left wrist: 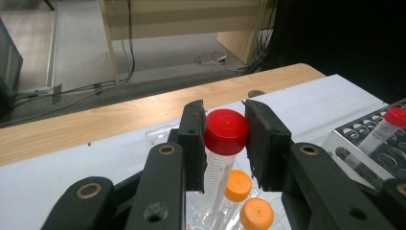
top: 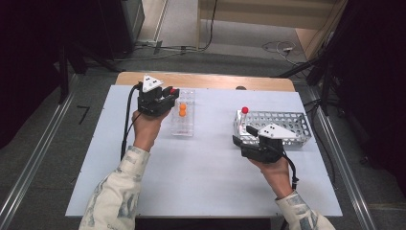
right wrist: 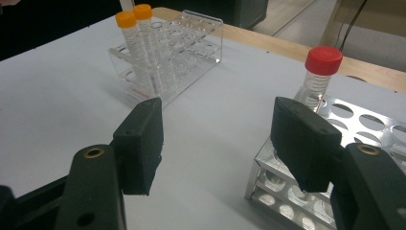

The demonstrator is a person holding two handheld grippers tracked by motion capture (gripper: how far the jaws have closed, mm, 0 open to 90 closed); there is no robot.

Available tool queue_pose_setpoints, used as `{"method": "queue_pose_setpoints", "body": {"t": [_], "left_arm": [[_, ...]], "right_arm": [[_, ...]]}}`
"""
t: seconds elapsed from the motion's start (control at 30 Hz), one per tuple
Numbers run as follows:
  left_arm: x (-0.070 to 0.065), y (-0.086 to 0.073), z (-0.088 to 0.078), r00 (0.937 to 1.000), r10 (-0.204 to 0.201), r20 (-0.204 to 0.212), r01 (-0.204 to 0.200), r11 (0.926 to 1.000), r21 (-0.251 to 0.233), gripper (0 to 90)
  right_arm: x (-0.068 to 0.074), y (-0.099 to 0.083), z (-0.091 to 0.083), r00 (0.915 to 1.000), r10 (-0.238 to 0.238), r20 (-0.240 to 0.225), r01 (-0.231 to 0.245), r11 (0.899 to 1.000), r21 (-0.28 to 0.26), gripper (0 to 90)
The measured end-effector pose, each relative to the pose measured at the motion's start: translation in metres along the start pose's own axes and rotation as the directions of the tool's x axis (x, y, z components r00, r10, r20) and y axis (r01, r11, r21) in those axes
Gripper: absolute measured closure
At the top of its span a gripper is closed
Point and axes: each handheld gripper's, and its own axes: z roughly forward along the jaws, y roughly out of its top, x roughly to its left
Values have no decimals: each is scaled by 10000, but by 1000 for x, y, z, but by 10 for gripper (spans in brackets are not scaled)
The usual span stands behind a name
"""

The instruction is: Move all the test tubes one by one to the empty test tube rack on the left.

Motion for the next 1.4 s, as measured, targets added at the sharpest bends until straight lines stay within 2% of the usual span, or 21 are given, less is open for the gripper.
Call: {"method": "queue_pose_setpoints", "body": {"t": [0.43, 1.03, 1.33, 1.4], "left_arm": [[1, -13, 6, 10000, -94, -5, 94, 9998, 162, 695], [1, -30, 14, 9999, 49, -97, -43, 9982, 606, 691], [1, -29, 13, 9999, -41, -102, 47, 9984, 562, 637], [0, -29, 11, 9999, -91, -66, 94, 9988, 488, 598]], "right_arm": [[0, 0, 1, 10000, -13, 0, 13, 10000, 25, 341], [1, -1, 1, 10000, -39, 36, 39, 10000, 70, 340], [0, -1, 2, 10000, -25, 67, 25, 10000, 65, 340], [-1, -1, 2, 9998, -67, 202, 66, 10000, 67, 340]]}}
